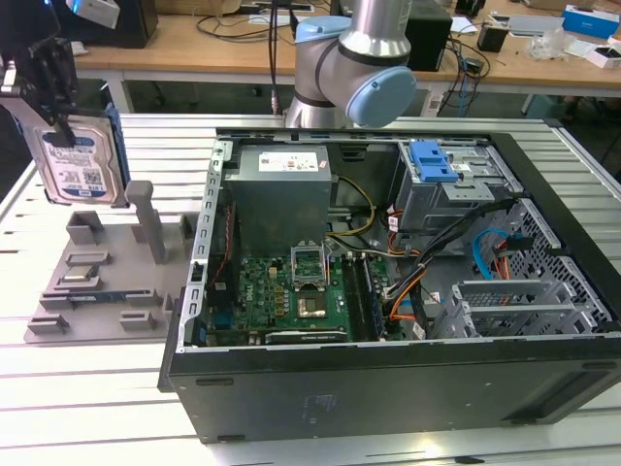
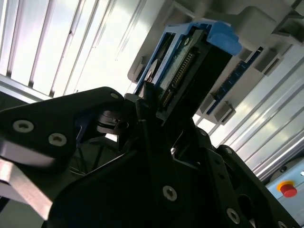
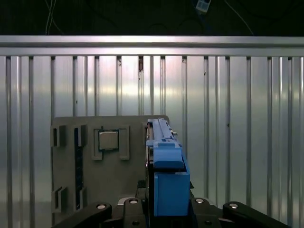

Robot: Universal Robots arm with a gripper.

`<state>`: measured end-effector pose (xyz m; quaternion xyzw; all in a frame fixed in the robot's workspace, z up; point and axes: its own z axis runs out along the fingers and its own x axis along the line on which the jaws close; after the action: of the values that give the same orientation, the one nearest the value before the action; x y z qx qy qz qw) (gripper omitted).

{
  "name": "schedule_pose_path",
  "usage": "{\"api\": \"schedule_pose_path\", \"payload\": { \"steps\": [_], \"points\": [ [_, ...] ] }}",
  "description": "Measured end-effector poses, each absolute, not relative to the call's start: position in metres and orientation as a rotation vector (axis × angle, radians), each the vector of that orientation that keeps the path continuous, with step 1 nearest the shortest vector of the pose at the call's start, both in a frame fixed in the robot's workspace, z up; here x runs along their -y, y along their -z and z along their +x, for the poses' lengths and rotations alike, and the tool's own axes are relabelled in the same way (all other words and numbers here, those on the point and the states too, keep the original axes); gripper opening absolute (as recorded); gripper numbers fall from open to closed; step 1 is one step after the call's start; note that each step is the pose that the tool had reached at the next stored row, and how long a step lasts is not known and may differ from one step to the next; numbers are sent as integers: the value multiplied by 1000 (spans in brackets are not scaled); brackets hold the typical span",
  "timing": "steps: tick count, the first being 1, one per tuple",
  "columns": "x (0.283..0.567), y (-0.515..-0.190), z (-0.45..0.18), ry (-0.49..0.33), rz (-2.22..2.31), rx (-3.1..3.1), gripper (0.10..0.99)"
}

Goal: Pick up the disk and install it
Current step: 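Pick up the disk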

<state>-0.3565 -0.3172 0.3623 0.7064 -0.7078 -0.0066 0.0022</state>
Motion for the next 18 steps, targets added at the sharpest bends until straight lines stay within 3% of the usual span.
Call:
{"api": "schedule_pose_path", "payload": {
  "steps": [18],
  "points": [
    [307,-414,-356,21,2216,2220,365]
  ]
}}
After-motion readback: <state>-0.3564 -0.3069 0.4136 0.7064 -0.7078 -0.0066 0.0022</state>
